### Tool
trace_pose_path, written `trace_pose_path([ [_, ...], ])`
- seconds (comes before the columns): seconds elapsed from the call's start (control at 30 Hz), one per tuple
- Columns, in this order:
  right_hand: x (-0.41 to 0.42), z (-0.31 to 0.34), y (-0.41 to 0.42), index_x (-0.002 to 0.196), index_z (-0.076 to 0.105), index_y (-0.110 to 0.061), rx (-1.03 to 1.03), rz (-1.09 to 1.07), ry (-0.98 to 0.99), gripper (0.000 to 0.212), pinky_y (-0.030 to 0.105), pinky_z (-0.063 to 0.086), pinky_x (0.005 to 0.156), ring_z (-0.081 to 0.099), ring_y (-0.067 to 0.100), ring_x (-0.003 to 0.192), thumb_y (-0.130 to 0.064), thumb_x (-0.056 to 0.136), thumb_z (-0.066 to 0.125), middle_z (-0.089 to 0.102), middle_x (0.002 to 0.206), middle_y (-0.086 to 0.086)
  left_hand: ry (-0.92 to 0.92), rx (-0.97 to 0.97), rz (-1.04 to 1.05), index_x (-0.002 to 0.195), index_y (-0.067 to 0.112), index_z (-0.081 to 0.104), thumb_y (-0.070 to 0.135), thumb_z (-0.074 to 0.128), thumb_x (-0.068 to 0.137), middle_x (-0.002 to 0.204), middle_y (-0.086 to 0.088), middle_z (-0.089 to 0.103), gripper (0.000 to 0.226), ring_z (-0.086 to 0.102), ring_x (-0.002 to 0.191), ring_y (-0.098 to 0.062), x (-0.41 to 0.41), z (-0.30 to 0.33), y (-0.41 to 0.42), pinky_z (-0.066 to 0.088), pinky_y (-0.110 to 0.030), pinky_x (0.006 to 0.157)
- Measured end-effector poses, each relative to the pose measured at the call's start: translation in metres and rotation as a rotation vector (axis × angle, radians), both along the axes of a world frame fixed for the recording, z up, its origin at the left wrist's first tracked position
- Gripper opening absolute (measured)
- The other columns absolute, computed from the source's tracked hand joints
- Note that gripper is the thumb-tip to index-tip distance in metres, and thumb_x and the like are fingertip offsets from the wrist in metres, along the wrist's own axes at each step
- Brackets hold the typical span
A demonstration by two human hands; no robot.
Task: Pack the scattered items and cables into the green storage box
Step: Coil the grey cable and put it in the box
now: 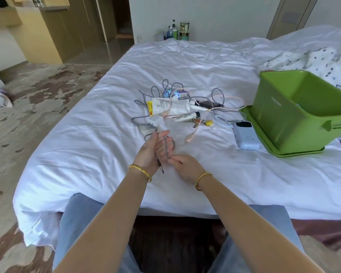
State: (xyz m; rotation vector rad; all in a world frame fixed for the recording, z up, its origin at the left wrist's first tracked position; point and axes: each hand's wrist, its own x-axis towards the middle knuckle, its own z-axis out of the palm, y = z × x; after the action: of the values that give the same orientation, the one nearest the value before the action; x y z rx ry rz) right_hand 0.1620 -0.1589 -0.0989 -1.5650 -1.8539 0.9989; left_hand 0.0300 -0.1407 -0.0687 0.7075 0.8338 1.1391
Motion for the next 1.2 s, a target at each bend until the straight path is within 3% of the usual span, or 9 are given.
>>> trace_pose_path([
  [0.1, 0.003, -0.009, 0.004, 0.063, 0.054, -0.020, -0.049, -0.010, 0.034, 0.027, 0.029, 0.035, 0.064, 0.043, 0.010, 0.060, -0.028, 0.088, 0.058, 0.046, 0.062, -0.006, -0.046, -0.144, 0.143, 0.090, 0.014, 0.063, 0.044, 0.030, 0.099, 0.075, -0.002, 0.055, 0.046, 0.052, 0.047, -0.011, -0.014, -0.019, 0.008, 0.051, -0.022, 0.049],
  [0.23, 0.010, -0.009, 0.003, 0.059, 0.048, -0.021, -0.191, -0.034, 0.224, 0.031, 0.020, 0.036, 0.047, 0.043, 0.005, 0.043, -0.029, 0.084, 0.065, 0.046, 0.053, -0.004, -0.057, -0.154, 0.189, 0.080, 0.014, 0.057, 0.047, 0.031, 0.098, 0.062, -0.001, 0.052, 0.046, 0.045, 0.038, -0.011, -0.020, -0.031, 0.013, 0.051, -0.023, 0.048],
  [0.33, 0.018, -0.003, -0.003, 0.066, 0.054, -0.016, -0.289, 0.043, 0.417, 0.022, 0.016, 0.039, 0.051, 0.047, 0.004, 0.048, -0.018, 0.086, 0.064, 0.051, 0.060, 0.001, -0.072, -0.124, 0.202, 0.069, 0.018, 0.050, 0.055, 0.032, 0.095, 0.048, 0.004, 0.046, 0.049, 0.036, 0.035, -0.012, -0.022, -0.028, 0.017, 0.048, -0.023, 0.043],
  [0.5, 0.023, 0.006, -0.017, 0.071, 0.062, -0.014, -0.209, 0.037, 0.285, 0.016, 0.011, 0.036, 0.056, 0.046, 0.000, 0.056, -0.023, 0.084, 0.066, 0.055, 0.058, -0.013, 0.062, -0.071, 0.212, 0.067, 0.019, 0.040, 0.051, 0.023, 0.098, 0.043, 0.009, 0.033, 0.047, 0.020, 0.030, -0.005, -0.024, -0.022, 0.013, 0.023, -0.012, 0.032],
  [0.67, 0.021, 0.011, -0.046, 0.068, 0.057, -0.013, -0.115, 0.001, 0.261, 0.022, 0.022, 0.036, 0.064, 0.043, 0.013, 0.068, -0.026, 0.084, 0.066, 0.049, 0.072, 0.004, 0.341, -0.115, 0.020, 0.064, 0.021, 0.027, 0.035, 0.022, 0.101, 0.039, 0.012, 0.026, 0.040, 0.017, 0.030, -0.005, -0.033, -0.022, -0.011, 0.014, -0.012, 0.030],
  [0.83, 0.014, 0.002, -0.086, 0.052, 0.054, -0.019, -0.174, 0.019, 0.658, 0.035, 0.018, 0.043, 0.057, 0.042, 0.011, 0.046, -0.021, 0.087, 0.061, 0.046, 0.045, -0.005, 0.536, -0.018, -0.185, 0.063, 0.022, 0.024, 0.030, 0.022, 0.101, 0.054, 0.005, 0.020, 0.038, 0.016, 0.036, -0.005, -0.027, -0.039, -0.045, 0.014, -0.011, 0.032],
  [0.9, 0.008, -0.006, -0.096, 0.049, 0.045, -0.022, -0.257, -0.061, 0.883, 0.041, 0.019, 0.030, 0.040, 0.025, 0.008, 0.036, -0.026, 0.086, 0.061, 0.032, 0.041, -0.007, 0.551, -0.010, -0.291, 0.065, 0.023, 0.028, 0.044, 0.022, 0.099, 0.051, 0.008, 0.023, 0.041, 0.015, 0.037, -0.004, -0.019, -0.043, -0.059, 0.014, -0.012, 0.031],
  [1.0, 0.009, -0.018, -0.102, 0.053, 0.046, -0.019, -0.348, -0.229, 0.978, 0.037, 0.021, 0.012, 0.038, 0.018, 0.006, 0.037, -0.033, 0.084, 0.061, 0.025, 0.045, -0.009, 0.558, -0.021, -0.411, 0.068, 0.024, 0.036, 0.063, 0.026, 0.090, 0.052, 0.010, 0.028, 0.046, 0.016, 0.041, -0.005, -0.010, -0.052, -0.082, 0.015, -0.014, 0.032],
  [1.2, 0.004, -0.044, -0.117, 0.085, 0.065, 0.004, -0.395, -0.081, 0.993, 0.025, 0.018, 0.050, 0.064, 0.052, 0.006, 0.054, -0.009, 0.094, 0.046, 0.047, 0.052, -0.005, 0.594, 0.146, -0.599, 0.092, 0.021, 0.058, 0.030, 0.046, 0.096, 0.060, 0.010, 0.055, 0.015, 0.022, 0.037, -0.002, -0.017, -0.073, -0.114, 0.017, -0.013, 0.034],
])
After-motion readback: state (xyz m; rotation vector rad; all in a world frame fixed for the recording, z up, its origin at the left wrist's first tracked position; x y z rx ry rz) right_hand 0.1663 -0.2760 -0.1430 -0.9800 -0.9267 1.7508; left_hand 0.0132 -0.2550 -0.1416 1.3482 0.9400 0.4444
